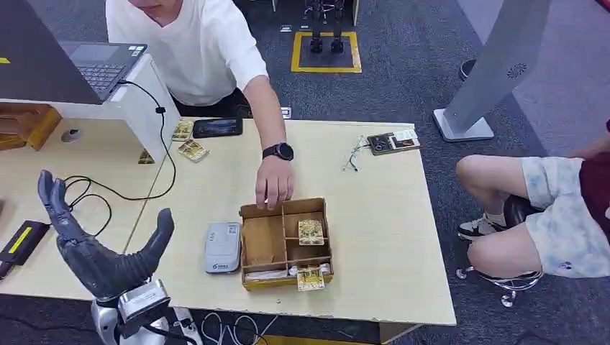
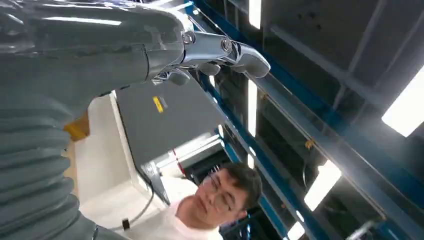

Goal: Pass the card to the sensor for recognition and then transmit it.

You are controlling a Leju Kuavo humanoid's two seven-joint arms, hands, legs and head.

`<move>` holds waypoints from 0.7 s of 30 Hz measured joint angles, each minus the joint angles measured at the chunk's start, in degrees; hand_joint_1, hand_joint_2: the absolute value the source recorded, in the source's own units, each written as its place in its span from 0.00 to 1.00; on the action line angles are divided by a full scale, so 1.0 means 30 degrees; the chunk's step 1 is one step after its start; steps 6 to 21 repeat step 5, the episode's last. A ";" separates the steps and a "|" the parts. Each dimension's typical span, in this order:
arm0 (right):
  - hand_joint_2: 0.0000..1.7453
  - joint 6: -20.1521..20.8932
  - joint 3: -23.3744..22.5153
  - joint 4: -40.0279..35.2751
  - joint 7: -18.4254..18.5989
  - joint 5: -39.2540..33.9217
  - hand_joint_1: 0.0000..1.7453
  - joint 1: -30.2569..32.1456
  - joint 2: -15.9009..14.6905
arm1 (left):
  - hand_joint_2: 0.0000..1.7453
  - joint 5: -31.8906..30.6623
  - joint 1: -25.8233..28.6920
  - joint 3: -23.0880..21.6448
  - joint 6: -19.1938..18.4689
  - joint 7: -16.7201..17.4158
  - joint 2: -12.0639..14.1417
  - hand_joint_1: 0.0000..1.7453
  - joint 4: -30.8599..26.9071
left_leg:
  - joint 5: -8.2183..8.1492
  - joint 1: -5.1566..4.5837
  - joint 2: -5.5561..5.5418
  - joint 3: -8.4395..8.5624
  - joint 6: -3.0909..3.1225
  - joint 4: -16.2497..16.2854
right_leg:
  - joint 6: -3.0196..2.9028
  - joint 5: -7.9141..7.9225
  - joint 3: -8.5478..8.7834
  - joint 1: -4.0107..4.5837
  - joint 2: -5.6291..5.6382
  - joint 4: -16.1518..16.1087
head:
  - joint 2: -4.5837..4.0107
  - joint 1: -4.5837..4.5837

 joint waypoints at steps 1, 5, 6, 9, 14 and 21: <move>1.00 -0.0022 -0.0007 0.0000 0.0051 0.0000 0.00 -0.0003 0.0029 | 0.00 0.0123 0.0065 0.0138 0.0000 0.0000 -0.0007 0.00 -0.0226 | 0.0000 0.0000 -0.0003 -0.0002 0.0000 0.0000 | 0.0001 -0.0001 0.0000 0.0000 -0.0001 0.0000 | 0.0000 0.0007; 1.00 -0.0094 -0.0022 -0.0022 0.0116 0.0000 0.00 -0.0011 0.0073 | 0.00 0.0138 0.0274 0.0502 0.0000 0.0000 -0.0066 0.00 -0.0815 | 0.0000 0.0000 -0.0004 -0.0003 0.0000 0.0000 | 0.0001 -0.0001 0.0002 0.0000 -0.0003 0.0000 | 0.0000 0.0007; 1.00 -0.0094 -0.0022 -0.0022 0.0116 0.0000 0.00 -0.0011 0.0073 | 0.00 0.0138 0.0274 0.0502 0.0000 0.0000 -0.0066 0.00 -0.0815 | 0.0000 0.0000 -0.0004 -0.0003 0.0000 0.0000 | 0.0001 -0.0001 0.0002 0.0000 -0.0003 0.0000 | 0.0000 0.0007; 1.00 -0.0094 -0.0022 -0.0022 0.0116 0.0000 0.00 -0.0011 0.0073 | 0.00 0.0138 0.0274 0.0502 0.0000 0.0000 -0.0066 0.00 -0.0815 | 0.0000 0.0000 -0.0004 -0.0003 0.0000 0.0000 | 0.0001 -0.0001 0.0002 0.0000 -0.0003 0.0000 | 0.0000 0.0007; 1.00 -0.0094 -0.0022 -0.0022 0.0116 0.0000 0.00 -0.0011 0.0073 | 0.00 0.0138 0.0274 0.0502 0.0000 0.0000 -0.0066 0.00 -0.0815 | 0.0000 0.0000 -0.0004 -0.0003 0.0000 0.0000 | 0.0001 -0.0001 0.0002 0.0000 -0.0003 0.0000 | 0.0000 0.0007; 1.00 -0.0094 -0.0022 -0.0022 0.0116 0.0000 0.00 -0.0011 0.0073 | 0.00 0.0138 0.0274 0.0502 0.0000 0.0000 -0.0066 0.00 -0.0815 | 0.0000 0.0000 -0.0004 -0.0003 0.0000 0.0000 | 0.0001 -0.0001 0.0002 0.0000 -0.0003 0.0000 | 0.0000 0.0007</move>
